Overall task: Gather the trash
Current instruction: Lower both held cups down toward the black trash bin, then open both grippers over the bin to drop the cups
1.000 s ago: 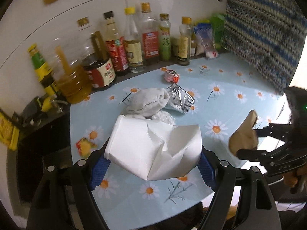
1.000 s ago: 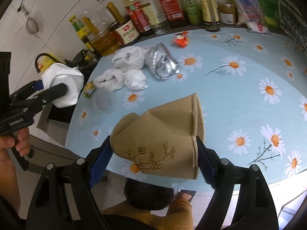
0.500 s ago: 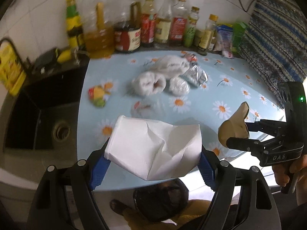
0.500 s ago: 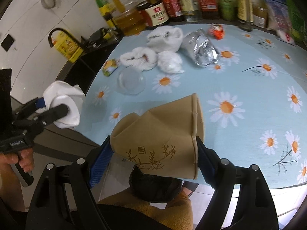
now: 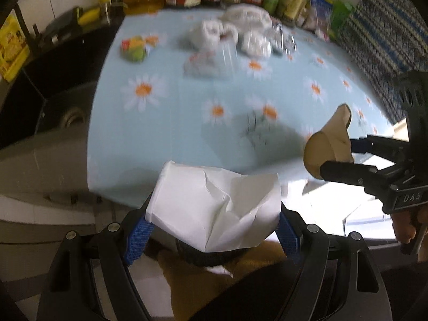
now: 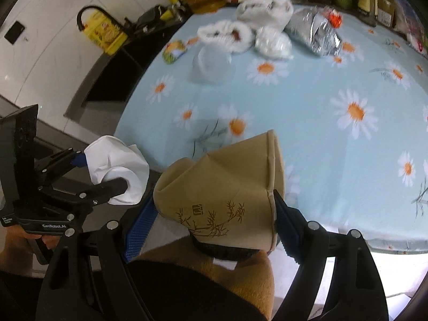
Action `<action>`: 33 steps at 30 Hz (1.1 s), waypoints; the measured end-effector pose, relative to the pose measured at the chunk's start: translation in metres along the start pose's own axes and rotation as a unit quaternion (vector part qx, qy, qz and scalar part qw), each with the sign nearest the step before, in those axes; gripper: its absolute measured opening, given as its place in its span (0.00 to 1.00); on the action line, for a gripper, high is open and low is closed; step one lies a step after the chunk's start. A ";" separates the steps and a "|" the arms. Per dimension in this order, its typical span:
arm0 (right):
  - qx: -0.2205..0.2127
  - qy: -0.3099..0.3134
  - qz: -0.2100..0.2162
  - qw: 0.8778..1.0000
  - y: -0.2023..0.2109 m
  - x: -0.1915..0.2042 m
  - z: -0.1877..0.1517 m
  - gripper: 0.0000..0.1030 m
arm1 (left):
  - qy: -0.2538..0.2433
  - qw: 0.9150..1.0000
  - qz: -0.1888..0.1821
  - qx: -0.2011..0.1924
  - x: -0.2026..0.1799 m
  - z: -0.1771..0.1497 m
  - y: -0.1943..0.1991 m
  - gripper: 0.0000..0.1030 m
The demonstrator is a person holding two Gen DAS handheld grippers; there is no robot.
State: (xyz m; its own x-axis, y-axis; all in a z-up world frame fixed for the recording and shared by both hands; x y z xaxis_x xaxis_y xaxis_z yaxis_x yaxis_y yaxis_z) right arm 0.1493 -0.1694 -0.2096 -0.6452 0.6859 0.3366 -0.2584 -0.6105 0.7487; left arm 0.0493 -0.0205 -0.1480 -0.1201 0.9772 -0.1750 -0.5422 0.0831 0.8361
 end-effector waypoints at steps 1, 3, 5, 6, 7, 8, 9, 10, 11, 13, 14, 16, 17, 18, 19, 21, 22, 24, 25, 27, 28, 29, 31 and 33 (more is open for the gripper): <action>0.009 -0.001 0.001 1.000 -0.001 0.002 -0.006 0.79 | 0.001 1.000 -0.007 0.012 0.001 -0.007 -0.002 0.76; 0.022 0.000 0.003 1.000 -0.005 0.007 -0.017 0.79 | -0.002 1.000 -0.014 0.028 0.001 -0.018 -0.006 0.76; 0.040 -0.005 0.004 0.999 -0.014 0.010 -0.031 0.79 | -0.002 0.999 -0.021 0.050 0.003 -0.031 -0.015 0.76; 0.049 -0.010 0.004 0.999 -0.019 0.010 -0.037 0.79 | -0.002 0.998 -0.024 0.061 0.005 -0.036 -0.020 0.76; 0.055 -0.013 0.002 0.998 -0.022 0.010 -0.041 0.79 | -0.003 0.997 -0.026 0.070 0.007 -0.041 -0.025 0.76; 0.062 -0.016 0.000 0.998 -0.028 0.010 -0.048 0.79 | -0.002 0.997 -0.027 0.077 0.009 -0.045 -0.029 0.76; 0.066 -0.016 -0.001 0.998 -0.031 0.010 -0.051 0.79 | -0.001 0.996 -0.029 0.083 0.011 -0.048 -0.033 0.76; 0.071 -0.017 -0.005 0.997 -0.036 0.010 -0.056 0.79 | 0.001 0.996 -0.033 0.088 0.013 -0.050 -0.037 0.76; 0.078 -0.021 -0.010 0.997 -0.042 0.009 -0.062 0.79 | 0.003 0.995 -0.035 0.095 0.015 -0.054 -0.042 0.76; 0.083 -0.028 -0.012 0.996 -0.049 0.008 -0.070 0.79 | 0.003 0.994 -0.039 0.105 0.019 -0.060 -0.049 0.76; 0.087 -0.033 -0.015 0.996 -0.054 0.006 -0.074 0.79 | 0.002 0.993 -0.043 0.111 0.020 -0.064 -0.054 0.76; 0.091 -0.039 -0.020 0.995 -0.065 0.001 -0.079 0.79 | -0.005 0.991 -0.042 0.123 0.022 -0.073 -0.065 0.76; 0.092 -0.044 -0.024 0.994 -0.069 -0.003 -0.083 0.79 | -0.010 0.991 -0.041 0.127 0.022 -0.076 -0.070 0.76; 0.091 -0.046 -0.024 0.995 -0.072 -0.005 -0.085 0.79 | -0.018 0.990 -0.037 0.132 0.021 -0.080 -0.075 0.76; 0.091 -0.045 -0.028 0.994 -0.077 -0.007 -0.086 0.79 | -0.027 0.990 -0.032 0.138 0.021 -0.083 -0.080 0.76; 0.092 -0.047 -0.033 0.994 -0.084 -0.012 -0.094 0.79 | -0.041 0.988 -0.036 0.144 0.021 -0.091 -0.088 0.76; 0.093 -0.049 -0.033 0.994 -0.087 -0.013 -0.099 0.79 | -0.044 0.987 -0.035 0.151 0.021 -0.095 -0.092 0.76; 0.094 -0.053 -0.032 0.994 -0.095 -0.017 -0.109 0.79 | -0.052 0.985 -0.039 0.157 0.019 -0.101 -0.100 0.76; 0.095 -0.055 -0.032 0.993 -0.099 -0.019 -0.115 0.79 | -0.054 0.985 -0.042 0.161 0.018 -0.103 -0.103 0.76; 0.096 -0.062 -0.030 0.993 -0.108 -0.022 -0.123 0.79 | -0.057 0.983 -0.051 0.168 0.019 -0.108 -0.113 0.76; 0.097 -0.066 -0.030 0.993 -0.114 -0.023 -0.127 0.79 | -0.061 0.982 -0.052 0.173 0.019 -0.111 -0.118 0.76; 0.099 -0.069 -0.032 0.992 -0.118 -0.024 -0.129 0.79 | -0.070 0.980 -0.052 0.179 0.019 -0.115 -0.125 0.76; 0.099 -0.077 -0.026 0.992 -0.125 -0.025 -0.135 0.79 | -0.077 0.979 -0.051 0.184 0.019 -0.120 -0.134 0.76; 0.104 -0.082 -0.025 0.991 -0.132 -0.028 -0.138 0.79 | -0.074 0.978 -0.056 0.189 0.021 -0.122 -0.138 0.76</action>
Point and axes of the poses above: each gripper's, at about its wrist camera, not at the fingertips, and y roughly against the way its jaws point, x to its left, z to its top, the point moved 2 cm from there along -y, roughly the way its jaws point, and after that the axes turned 12 degrees about -x, right-handed, at the moved point
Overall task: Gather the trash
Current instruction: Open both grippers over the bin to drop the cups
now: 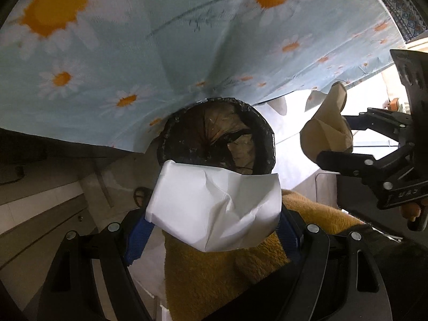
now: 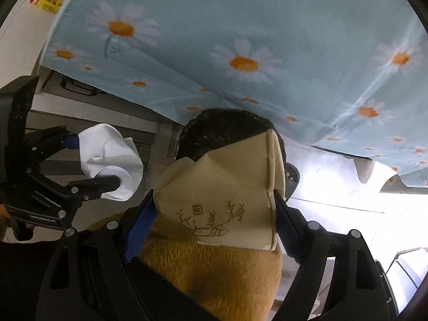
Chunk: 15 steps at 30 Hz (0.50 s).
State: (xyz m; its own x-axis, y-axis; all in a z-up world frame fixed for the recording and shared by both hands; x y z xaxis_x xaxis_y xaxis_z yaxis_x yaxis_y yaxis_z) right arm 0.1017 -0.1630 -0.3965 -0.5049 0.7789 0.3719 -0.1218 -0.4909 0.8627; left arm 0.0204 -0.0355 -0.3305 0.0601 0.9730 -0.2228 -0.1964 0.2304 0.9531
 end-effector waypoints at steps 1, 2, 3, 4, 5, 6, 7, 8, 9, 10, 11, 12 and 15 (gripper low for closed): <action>0.001 -0.002 0.002 1.000 -0.004 0.000 -0.001 0.79 | 0.000 1.000 -0.001 0.001 0.001 0.000 -0.001 0.76; 0.003 -0.004 0.002 1.000 -0.007 -0.001 -0.004 0.79 | -0.001 1.000 -0.002 0.001 0.001 0.000 -0.003 0.76; 0.004 -0.005 0.003 1.000 -0.011 -0.001 -0.004 0.79 | -0.002 1.000 -0.002 0.001 0.002 -0.001 -0.001 0.77; 0.006 -0.006 0.005 1.000 -0.012 -0.001 -0.005 0.79 | -0.003 1.000 -0.003 0.000 0.001 -0.001 -0.001 0.77; 0.006 -0.006 0.006 1.000 -0.011 -0.002 -0.006 0.79 | -0.002 1.000 -0.005 0.000 0.002 0.000 -0.001 0.77; 0.006 -0.007 0.011 1.000 -0.012 0.000 -0.006 0.79 | -0.001 1.000 -0.007 0.000 0.002 0.000 0.003 0.77; 0.007 -0.007 0.015 1.000 -0.008 -0.003 -0.003 0.79 | -0.001 1.000 -0.008 0.000 0.001 0.002 0.004 0.78; 0.007 -0.006 0.022 1.000 -0.007 -0.001 -0.003 0.79 | -0.001 1.000 -0.012 0.003 0.000 0.003 0.004 0.78; 0.009 -0.005 0.024 1.000 -0.007 0.001 -0.002 0.80 | -0.002 1.000 -0.012 0.005 -0.001 0.003 0.003 0.78; 0.010 -0.005 0.024 1.000 -0.007 0.001 -0.001 0.84 | -0.002 1.000 -0.010 0.006 0.000 0.004 0.005 0.78; 0.008 -0.006 0.026 1.000 -0.006 0.002 0.000 0.87 | 0.002 1.000 -0.007 0.003 0.001 0.004 0.007 0.79; 0.007 -0.004 0.027 1.000 -0.004 0.003 0.000 0.87 | 0.006 1.000 -0.007 0.003 0.003 0.004 0.008 0.82; 0.004 0.002 0.031 1.000 0.000 0.004 0.005 0.87 | 0.024 1.000 -0.003 -0.005 0.009 0.005 0.014 0.84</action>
Point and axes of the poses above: each gripper's, at about its wrist camera, not at the fingertips, and y roughly against the way its jaws point, x to its left, z to its top, the point moved 2 cm from there along -y, roughly the way its jaws point, and after that the axes turned 12 degrees about -x, right-handed, at the moved point
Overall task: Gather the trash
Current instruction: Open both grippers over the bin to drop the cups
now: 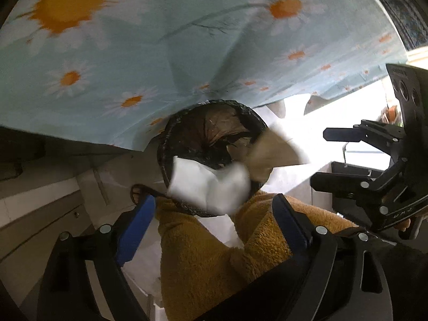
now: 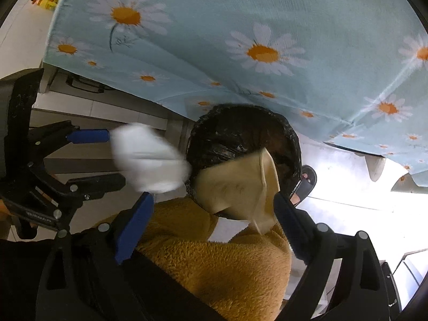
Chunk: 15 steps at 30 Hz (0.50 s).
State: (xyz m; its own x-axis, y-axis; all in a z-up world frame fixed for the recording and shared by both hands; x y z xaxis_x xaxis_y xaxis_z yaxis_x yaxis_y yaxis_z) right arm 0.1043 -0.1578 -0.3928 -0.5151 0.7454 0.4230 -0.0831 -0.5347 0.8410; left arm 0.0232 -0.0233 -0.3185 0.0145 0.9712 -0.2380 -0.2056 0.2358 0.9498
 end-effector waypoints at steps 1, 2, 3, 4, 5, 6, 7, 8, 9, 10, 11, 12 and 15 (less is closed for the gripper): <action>-0.002 0.001 0.000 1.000 0.002 0.000 0.002 0.87 | 0.004 1.000 0.001 -0.002 0.001 0.001 0.001 0.84; -0.003 0.000 0.002 1.000 0.004 -0.001 0.005 0.87 | 0.007 1.000 0.006 -0.005 0.003 0.001 0.004 0.84; -0.004 0.000 0.003 1.000 0.006 -0.001 0.006 0.87 | 0.009 1.000 0.008 -0.007 0.004 0.002 0.005 0.84; -0.006 0.001 0.003 1.000 0.009 -0.001 0.008 0.87 | 0.012 1.000 0.009 -0.008 0.005 0.002 0.007 0.84; -0.009 0.003 0.004 1.000 0.014 -0.002 0.010 0.87 | 0.014 1.000 0.010 -0.010 0.005 0.003 0.009 0.84; -0.013 0.006 0.003 1.000 0.016 0.002 0.012 0.87 | 0.015 1.000 0.011 -0.014 0.005 0.004 0.011 0.84; -0.016 0.008 0.002 1.000 0.021 0.003 0.013 0.87 | 0.015 1.000 0.012 -0.017 0.005 0.004 0.014 0.84; -0.018 0.011 0.002 1.000 0.024 0.002 0.014 0.87 | 0.016 1.000 0.012 -0.020 0.005 0.005 0.017 0.84; -0.023 0.013 0.003 1.000 0.029 0.005 0.016 0.87 | 0.016 1.000 0.012 -0.022 0.004 0.006 0.019 0.84; -0.028 0.016 0.006 0.999 0.033 0.006 0.017 0.87 | 0.017 0.999 0.013 -0.026 0.004 0.006 0.022 0.84; -0.032 0.021 0.007 0.999 0.038 0.007 0.019 0.87 | 0.017 0.999 0.013 -0.030 0.003 0.006 0.026 0.84; -0.034 0.026 0.005 0.999 0.042 0.008 0.019 0.87 | 0.018 0.999 0.013 -0.033 0.002 0.007 0.030 0.84; -0.046 0.039 0.008 0.998 0.056 0.014 0.022 0.87 | 0.018 0.999 0.011 -0.042 0.000 0.006 0.045 0.84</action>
Point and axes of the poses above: each gripper's, at about its wrist camera, not at the fingertips, and y roughly against the way its jaws point, x to its left, z to its top, the point moved 2 cm from there along -y, roughly the way its jaws point, and after that the axes turned 12 degrees about -x, right-handed, at the moved point
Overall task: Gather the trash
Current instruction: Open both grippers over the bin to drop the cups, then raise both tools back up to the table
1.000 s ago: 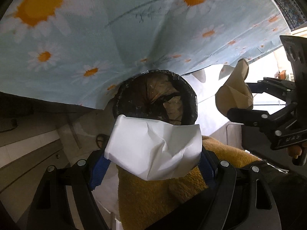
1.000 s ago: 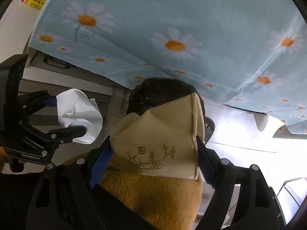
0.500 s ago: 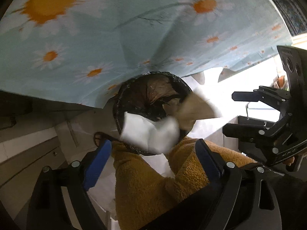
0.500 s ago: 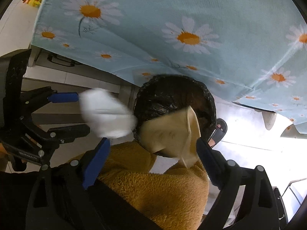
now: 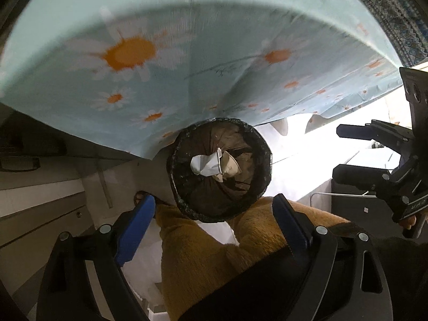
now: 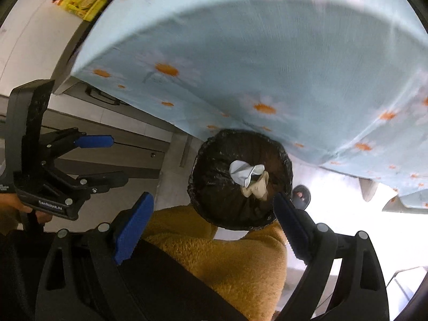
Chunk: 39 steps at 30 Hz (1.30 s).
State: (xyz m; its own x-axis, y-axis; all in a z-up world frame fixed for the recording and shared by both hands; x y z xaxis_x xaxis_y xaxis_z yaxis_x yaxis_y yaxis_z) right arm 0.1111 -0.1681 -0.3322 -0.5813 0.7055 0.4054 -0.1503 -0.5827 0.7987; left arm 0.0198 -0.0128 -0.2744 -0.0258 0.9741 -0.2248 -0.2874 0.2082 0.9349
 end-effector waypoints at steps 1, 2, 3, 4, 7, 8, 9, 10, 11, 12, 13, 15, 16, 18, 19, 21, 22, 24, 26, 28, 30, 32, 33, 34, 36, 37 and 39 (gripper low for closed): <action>-0.007 0.004 0.001 1.000 0.007 0.003 0.003 0.87 | -0.001 1.000 0.000 -0.005 -0.001 0.001 0.005 0.84; -0.016 0.009 -0.001 1.000 0.014 0.007 0.007 0.87 | -0.001 1.000 0.002 -0.010 -0.002 0.002 0.013 0.84; -0.023 0.014 -0.003 1.000 0.019 0.010 0.010 0.87 | 0.000 1.000 0.001 -0.014 -0.001 0.003 0.019 0.84; -0.034 0.020 -0.004 0.999 0.028 0.014 0.014 0.87 | 0.002 1.000 -0.002 -0.020 -0.001 0.006 0.027 0.84; -0.076 0.035 -0.002 0.996 0.054 0.029 0.027 0.87 | 0.010 0.999 -0.008 -0.040 0.000 0.014 0.047 0.84; -0.090 0.039 -0.005 0.995 0.060 0.033 0.030 0.87 | 0.016 0.999 -0.014 -0.050 0.000 0.019 0.055 0.84; -0.109 0.042 -0.007 0.993 0.070 0.038 0.036 0.87 | 0.020 0.998 -0.018 -0.060 0.000 0.024 0.063 0.84; -0.123 0.043 -0.004 0.991 0.078 0.041 0.040 0.87 | 0.023 0.997 -0.021 -0.070 0.000 0.028 0.070 0.84; -0.137 0.044 -0.001 0.990 0.087 0.045 0.045 0.89 | 0.025 0.996 -0.021 -0.081 -0.001 0.034 0.078 0.84; -0.148 0.046 0.000 0.988 0.093 0.047 0.048 0.96 | 0.023 0.995 -0.021 -0.093 -0.002 0.041 0.086 0.84; -0.169 0.052 0.008 0.984 0.102 0.051 0.052 0.95 | 0.021 0.995 -0.021 -0.100 -0.003 0.045 0.091 0.84; -0.195 0.062 0.032 0.978 0.114 0.056 0.056 0.95 | 0.014 0.992 -0.024 -0.125 -0.003 0.057 0.106 0.84; -0.198 0.060 0.031 0.978 0.117 0.057 0.059 0.95 | 0.012 0.990 -0.025 -0.135 -0.003 0.063 0.112 0.84; -0.203 0.052 0.029 0.977 0.119 0.058 0.065 0.95 | 0.009 0.989 -0.025 -0.147 -0.001 0.071 0.120 0.84; -0.205 0.048 0.034 0.977 0.121 0.058 0.070 0.95 | 0.007 0.988 -0.025 -0.153 0.000 0.074 0.122 0.84; -0.214 0.044 0.034 0.975 0.124 0.059 0.077 0.95 | 0.007 0.986 -0.023 -0.163 0.003 0.081 0.128 0.84; -0.219 0.047 0.028 0.974 0.124 0.060 0.083 0.95 | 0.009 0.986 -0.018 -0.168 0.006 0.084 0.131 0.84; -0.236 0.056 0.013 0.970 0.125 0.061 0.092 0.95 | 0.015 0.984 -0.020 -0.175 0.010 0.089 0.135 0.84; -0.241 0.059 0.004 0.969 0.119 0.061 0.104 0.95 | 0.018 0.983 -0.021 -0.183 0.015 0.092 0.139 0.84; -0.239 0.056 0.000 0.969 0.112 0.059 0.118 0.95 | 0.024 0.981 -0.025 -0.193 0.017 0.094 0.144 0.84; -0.235 0.058 0.003 0.970 0.102 0.059 0.133 0.95 | 0.028 0.979 -0.027 -0.201 0.019 0.094 0.147 0.84; -0.228 0.059 0.004 0.972 0.092 0.061 0.152 0.95 | 0.032 0.977 -0.026 -0.209 0.022 0.094 0.151 0.84; -0.226 0.059 0.006 0.972 0.088 0.061 0.159 0.95 | 0.035 0.976 -0.024 -0.213 0.024 0.094 0.153 0.84; -0.227 0.062 0.008 0.972 0.083 0.062 0.167 0.95 | 0.038 0.975 -0.021 -0.218 0.027 0.094 0.154 0.84; -0.230 0.065 -0.001 0.971 0.073 0.061 0.183 0.95 | 0.042 0.973 -0.013 -0.225 0.030 0.092 0.157 0.84; -0.227 0.064 -0.003 0.972 0.067 0.059 0.190 0.95 | 0.046 0.973 -0.009 -0.226 0.031 0.091 0.159 0.84; -0.220 0.056 -0.012 0.974 0.051 0.050 0.205 0.95 | 0.053 0.971 -0.011 -0.232 0.033 0.089 0.163 0.84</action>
State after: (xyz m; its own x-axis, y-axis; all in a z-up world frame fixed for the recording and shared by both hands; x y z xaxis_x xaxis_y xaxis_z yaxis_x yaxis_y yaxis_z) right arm 0.2381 -0.0800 -0.1801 -0.6535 0.6868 0.3181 -0.4788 -0.7006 0.5290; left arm 0.0572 0.0613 -0.1056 -0.1059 0.9500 -0.2938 -0.6885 0.1431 0.7110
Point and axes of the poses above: each gripper's, at about its wrist camera, not at the fingertips, and y roughly against the way its jaws point, x to its left, z to its top, the point moved 2 cm from there along -y, roughly the way its jaws point, and after that the axes turned 12 degrees about -x, right-handed, at the moved point
